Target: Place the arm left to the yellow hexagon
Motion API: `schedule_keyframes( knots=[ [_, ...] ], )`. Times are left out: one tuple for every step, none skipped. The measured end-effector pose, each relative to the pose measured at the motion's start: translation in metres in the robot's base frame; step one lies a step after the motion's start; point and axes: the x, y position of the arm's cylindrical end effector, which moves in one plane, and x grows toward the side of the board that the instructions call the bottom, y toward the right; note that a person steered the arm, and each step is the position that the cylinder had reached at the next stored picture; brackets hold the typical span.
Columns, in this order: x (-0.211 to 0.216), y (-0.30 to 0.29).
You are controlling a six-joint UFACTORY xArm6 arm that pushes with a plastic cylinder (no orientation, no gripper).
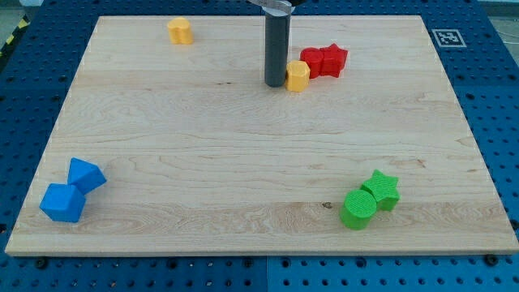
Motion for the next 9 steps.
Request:
schedule_keyframes(
  knots=[
    [-0.002, -0.024],
    [-0.002, -0.032],
    [-0.002, -0.072],
    [-0.002, -0.100],
    [-0.002, -0.100],
    [-0.002, -0.100],
    [-0.002, -0.130],
    [-0.002, -0.151],
    [-0.002, -0.153]
  ],
)
